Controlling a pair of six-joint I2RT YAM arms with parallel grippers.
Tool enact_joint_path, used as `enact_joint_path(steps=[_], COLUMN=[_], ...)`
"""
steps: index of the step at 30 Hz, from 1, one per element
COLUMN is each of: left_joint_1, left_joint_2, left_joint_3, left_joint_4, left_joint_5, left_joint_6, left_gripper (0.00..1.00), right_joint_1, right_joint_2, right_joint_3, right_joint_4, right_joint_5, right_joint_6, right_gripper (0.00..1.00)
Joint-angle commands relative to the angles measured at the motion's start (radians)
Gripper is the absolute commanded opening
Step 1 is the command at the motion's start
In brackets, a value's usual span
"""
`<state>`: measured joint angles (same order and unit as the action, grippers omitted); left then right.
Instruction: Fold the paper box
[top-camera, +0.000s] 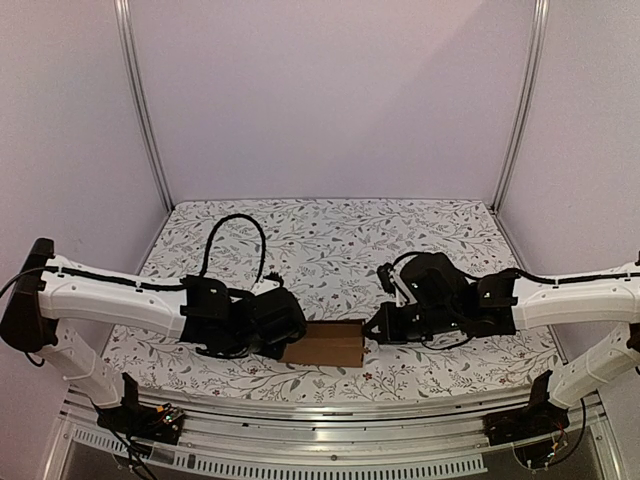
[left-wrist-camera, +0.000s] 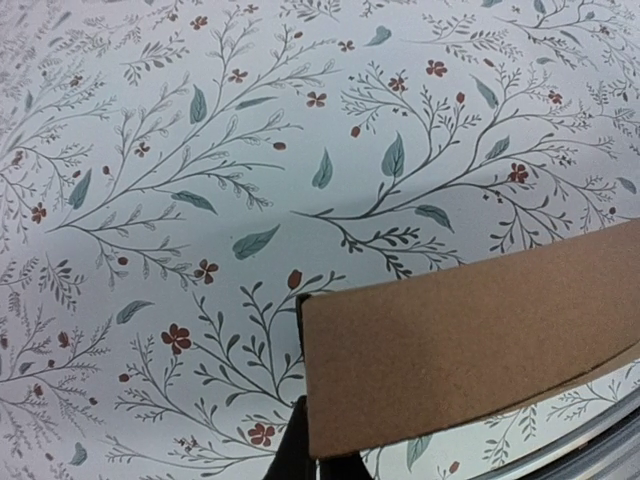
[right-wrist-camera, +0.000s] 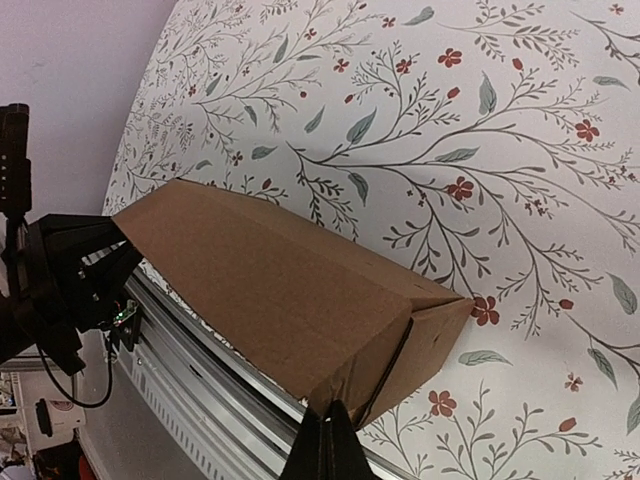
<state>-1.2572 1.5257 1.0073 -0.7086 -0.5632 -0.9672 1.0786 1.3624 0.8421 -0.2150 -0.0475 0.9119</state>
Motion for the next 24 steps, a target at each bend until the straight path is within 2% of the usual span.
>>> enact_joint_path(steps=[1, 9, 12, 17, 24], left_joint_1=[-0.028, -0.028, -0.027, -0.027, -0.028], left_joint_2=[0.029, 0.042, 0.049, 0.048, 0.012], left_joint_3=[0.02, 0.041, 0.052, 0.059, 0.057], left_joint_4=[0.008, -0.007, -0.013, -0.034, -0.072], left_joint_5=[0.037, 0.045, 0.052, 0.054, 0.048], left_joint_6=[0.016, 0.012, 0.013, 0.009, 0.005], left_gripper=[0.0, 0.0, 0.0, 0.0, 0.0], right_joint_1=[0.004, 0.049, 0.062, 0.064, 0.064], right_joint_2=[-0.018, 0.006, 0.014, 0.001, -0.036], right_joint_3=[-0.06, -0.084, -0.073, -0.065, 0.002], right_joint_4=[0.068, 0.097, 0.103, 0.099, 0.001], right_joint_5=[-0.011, 0.041, 0.081, 0.099, 0.137], right_joint_6=[-0.056, -0.108, -0.115, -0.131, -0.185], right_gripper=[0.0, 0.0, 0.09, 0.3, 0.43])
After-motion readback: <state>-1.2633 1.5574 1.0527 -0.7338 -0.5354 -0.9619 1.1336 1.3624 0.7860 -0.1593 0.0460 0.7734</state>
